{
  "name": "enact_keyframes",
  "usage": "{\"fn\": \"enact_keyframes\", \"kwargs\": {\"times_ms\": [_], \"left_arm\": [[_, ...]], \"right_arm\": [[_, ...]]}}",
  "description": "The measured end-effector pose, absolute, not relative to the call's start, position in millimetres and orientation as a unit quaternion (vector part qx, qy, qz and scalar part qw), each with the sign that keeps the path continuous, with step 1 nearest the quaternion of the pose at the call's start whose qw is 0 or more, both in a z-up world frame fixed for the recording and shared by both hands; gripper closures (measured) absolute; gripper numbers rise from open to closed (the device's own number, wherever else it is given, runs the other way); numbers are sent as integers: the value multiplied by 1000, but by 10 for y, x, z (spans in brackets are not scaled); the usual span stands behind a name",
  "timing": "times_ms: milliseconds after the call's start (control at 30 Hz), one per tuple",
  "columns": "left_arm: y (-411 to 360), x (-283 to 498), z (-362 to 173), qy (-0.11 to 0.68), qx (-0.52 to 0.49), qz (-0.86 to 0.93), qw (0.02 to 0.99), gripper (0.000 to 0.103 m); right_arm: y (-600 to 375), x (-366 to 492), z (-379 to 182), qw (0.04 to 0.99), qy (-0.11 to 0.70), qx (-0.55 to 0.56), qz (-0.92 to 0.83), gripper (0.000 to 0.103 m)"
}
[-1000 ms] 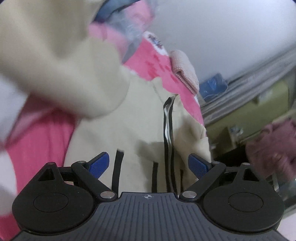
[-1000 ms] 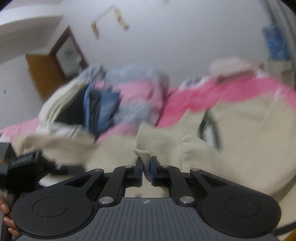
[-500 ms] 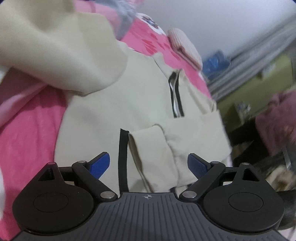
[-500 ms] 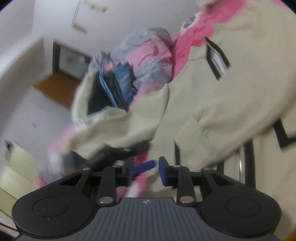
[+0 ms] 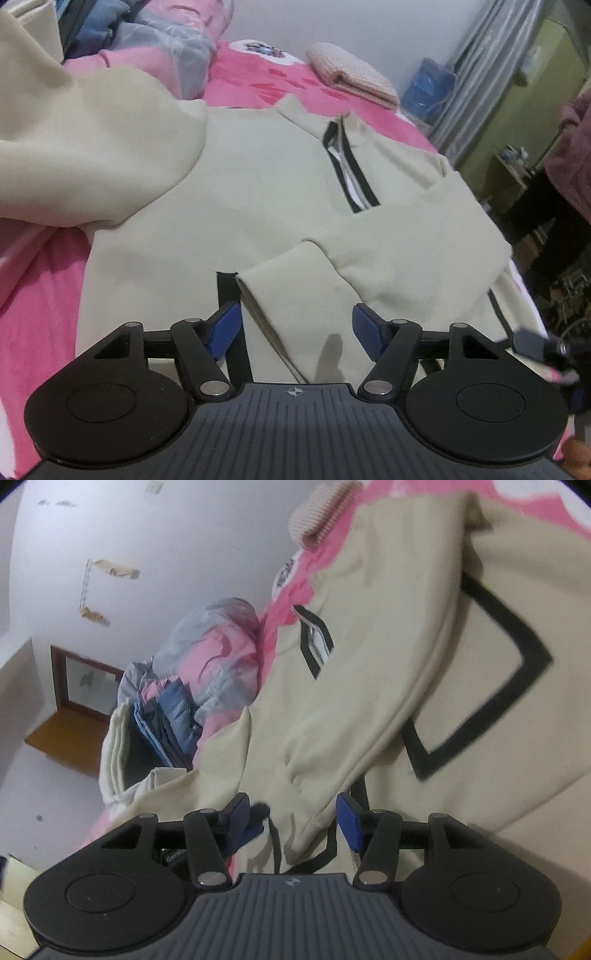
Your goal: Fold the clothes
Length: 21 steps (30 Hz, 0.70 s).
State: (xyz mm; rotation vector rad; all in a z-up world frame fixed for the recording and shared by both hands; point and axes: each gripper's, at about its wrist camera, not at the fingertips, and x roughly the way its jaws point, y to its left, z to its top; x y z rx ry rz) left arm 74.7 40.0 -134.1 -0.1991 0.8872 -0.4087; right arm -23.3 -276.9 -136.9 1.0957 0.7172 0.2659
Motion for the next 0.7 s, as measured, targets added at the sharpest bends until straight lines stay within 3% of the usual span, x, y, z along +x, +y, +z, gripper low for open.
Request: {"fn": "enact_keyframes", "kwargs": {"times_ms": [500, 700], "left_arm": [[281, 877, -1452, 387, -58, -179, 902, 40], [199, 875, -1452, 371, -30, -178, 911, 51]], "right_arm": [[-2418, -138, -1571, 780, 393, 468, 133, 49], [-2411, -161, -1571, 783, 385, 474, 119, 49]]}}
